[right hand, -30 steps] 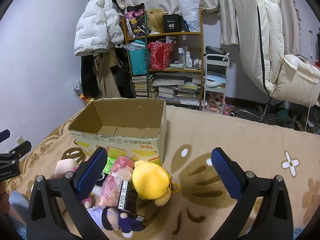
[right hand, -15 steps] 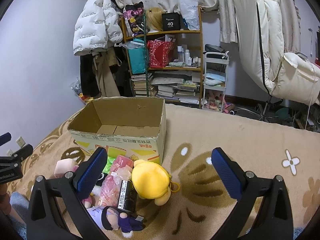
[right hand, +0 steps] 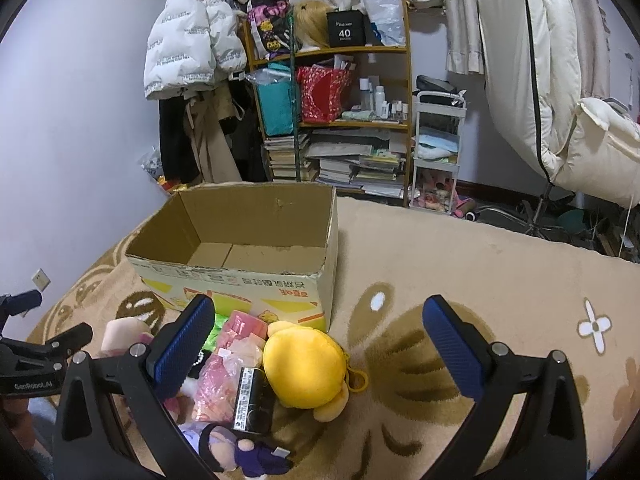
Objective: Organize soft objects
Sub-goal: 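Lower left tool onto pink plush bear while right tool reaches yellow plush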
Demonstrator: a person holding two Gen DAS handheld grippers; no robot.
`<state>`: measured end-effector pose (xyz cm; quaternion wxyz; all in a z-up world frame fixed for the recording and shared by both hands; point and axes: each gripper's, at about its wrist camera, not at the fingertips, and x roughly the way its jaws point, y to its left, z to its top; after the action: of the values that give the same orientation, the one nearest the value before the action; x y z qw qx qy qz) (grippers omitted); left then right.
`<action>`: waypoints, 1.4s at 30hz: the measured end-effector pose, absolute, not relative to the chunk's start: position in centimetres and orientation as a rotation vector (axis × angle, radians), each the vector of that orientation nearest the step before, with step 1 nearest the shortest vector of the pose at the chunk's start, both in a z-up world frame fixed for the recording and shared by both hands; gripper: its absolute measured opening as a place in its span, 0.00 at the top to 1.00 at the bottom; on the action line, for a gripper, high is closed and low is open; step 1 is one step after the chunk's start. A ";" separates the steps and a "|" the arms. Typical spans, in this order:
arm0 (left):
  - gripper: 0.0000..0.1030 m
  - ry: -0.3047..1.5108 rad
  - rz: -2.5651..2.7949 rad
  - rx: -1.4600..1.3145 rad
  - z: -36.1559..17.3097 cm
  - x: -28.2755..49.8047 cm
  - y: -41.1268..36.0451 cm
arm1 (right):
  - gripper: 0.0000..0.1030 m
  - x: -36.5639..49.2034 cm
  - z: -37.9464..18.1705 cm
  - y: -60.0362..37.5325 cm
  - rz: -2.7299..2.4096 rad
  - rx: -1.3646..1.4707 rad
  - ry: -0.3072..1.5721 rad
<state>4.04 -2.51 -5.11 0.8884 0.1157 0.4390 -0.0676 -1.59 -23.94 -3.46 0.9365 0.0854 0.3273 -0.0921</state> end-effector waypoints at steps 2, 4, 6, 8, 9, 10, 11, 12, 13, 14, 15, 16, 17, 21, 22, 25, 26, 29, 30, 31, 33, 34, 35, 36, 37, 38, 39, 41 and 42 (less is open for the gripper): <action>0.00 0.947 -0.150 0.219 -5.8 4.6 -2.8 | 0.00 -1.0 -3.9 -24.0 -0.191 0.178 0.689; 0.00 0.964 -0.151 0.223 -6.4 5.0 -3.2 | 0.00 -0.5 -4.4 -24.1 -0.192 0.184 0.707; 0.00 0.982 -0.150 0.235 -7.1 5.4 -3.6 | 0.00 -0.1 -4.8 -24.3 -0.201 0.185 0.725; 0.00 1.010 -0.157 0.245 -7.8 5.7 -3.9 | 0.00 0.5 -5.3 -24.5 -0.210 0.185 0.743; 0.00 1.026 -0.162 0.247 -8.2 5.9 -4.1 | 0.00 0.7 -5.6 -24.6 -0.216 0.185 0.752; 0.00 1.042 -0.166 0.247 -8.6 6.0 -4.0 | 0.00 0.9 -5.8 -24.6 -0.220 0.185 0.761; 0.00 1.062 -0.170 0.250 -9.1 6.2 -4.2 | 0.00 1.3 -6.2 -24.7 -0.225 0.184 0.776; 0.00 1.073 -0.173 0.252 -9.4 6.2 -4.2 | 0.00 1.5 -6.5 -24.7 -0.230 0.183 0.785; 0.00 1.080 -0.173 0.257 -9.7 6.4 -4.2 | 0.00 1.8 -6.7 -24.8 -0.234 0.181 0.796; 0.00 1.089 -0.173 0.264 -10.0 6.5 -4.3 | 0.00 2.1 -7.1 -24.8 -0.234 0.180 0.810; 0.00 1.100 -0.172 0.272 -10.3 6.6 -4.4 | 0.00 2.3 -7.3 -24.8 -0.231 0.179 0.821; 0.00 1.107 -0.172 0.275 -10.5 6.6 -4.6 | 0.00 2.6 -7.6 -24.7 -0.228 0.178 0.831; 0.00 1.118 -0.173 0.276 -10.9 6.8 -4.6 | 0.00 2.7 -7.8 -24.6 -0.228 0.176 0.837; 0.00 1.178 -0.190 0.268 -12.2 7.3 -4.7 | 0.00 3.8 -9.0 -24.5 -0.224 0.174 0.884; 0.00 1.187 -0.194 0.268 -12.4 7.3 -4.7 | 0.00 3.9 -9.3 -24.6 -0.223 0.174 0.892; 0.00 1.215 -0.212 0.284 -13.3 7.4 -4.9 | 0.00 4.5 -10.3 -24.5 -0.221 0.169 0.927; 0.00 1.225 -0.215 0.294 -13.6 7.5 -5.1 | 0.00 4.7 -10.6 -24.4 -0.227 0.164 0.933; 0.00 1.256 -0.218 0.316 -14.4 7.6 -5.4 | 0.00 5.1 -11.4 -24.4 -0.233 0.144 0.961; 0.00 1.261 -0.214 0.324 -14.6 7.6 -5.4 | 0.00 5.2 -11.6 -24.4 -0.221 0.146 0.971; 0.00 1.264 -0.209 0.334 -14.7 7.7 -5.5 | 0.00 5.3 -11.8 -24.3 -0.196 0.165 0.982; 0.00 1.273 -0.207 0.347 -15.0 7.8 -5.5 | 0.05 5.6 -12.1 -24.3 -0.187 0.182 1.004; 0.00 1.277 -0.207 0.350 -15.2 7.8 -5.5 | 0.13 5.7 -12.3 -24.2 -0.197 0.174 1.016; 0.00 1.282 -0.204 0.354 -15.3 7.9 -5.5 | 0.16 5.9 -12.5 -24.2 -0.200 0.164 1.030; 0.00 1.285 -0.199 0.355 -15.4 7.9 -5.5 | 0.17 6.1 -12.8 -24.3 -0.188 0.170 1.041; 0.00 1.287 -0.196 0.355 -15.5 8.0 -5.5 | 0.17 6.2 -13.0 -24.5 -0.176 0.189 1.052; 0.00 1.293 -0.193 0.358 -15.7 8.0 -5.5 | 0.17 6.4 -13.3 -24.5 -0.165 0.208 1.063; 0.00 1.297 -0.190 0.367 -15.9 8.0 -5.5 | 0.17 6.4 -13.5 -24.6 -0.162 0.218 1.070; 0.00 1.305 -0.189 0.385 -16.5 8.2 -5.5 | 0.17 6.7 -13.8 -24.9 -0.158 0.229 1.082; 0.00 1.308 -0.192 0.394 -16.7 8.1 -5.7 | 0.17 6.7 -13.9 -25.0 -0.148 0.240 1.087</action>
<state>8.14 -5.69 -16.70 0.7713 0.1819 0.6034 -0.0885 6.65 -24.96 -13.90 0.8463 0.1139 0.5156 -0.0700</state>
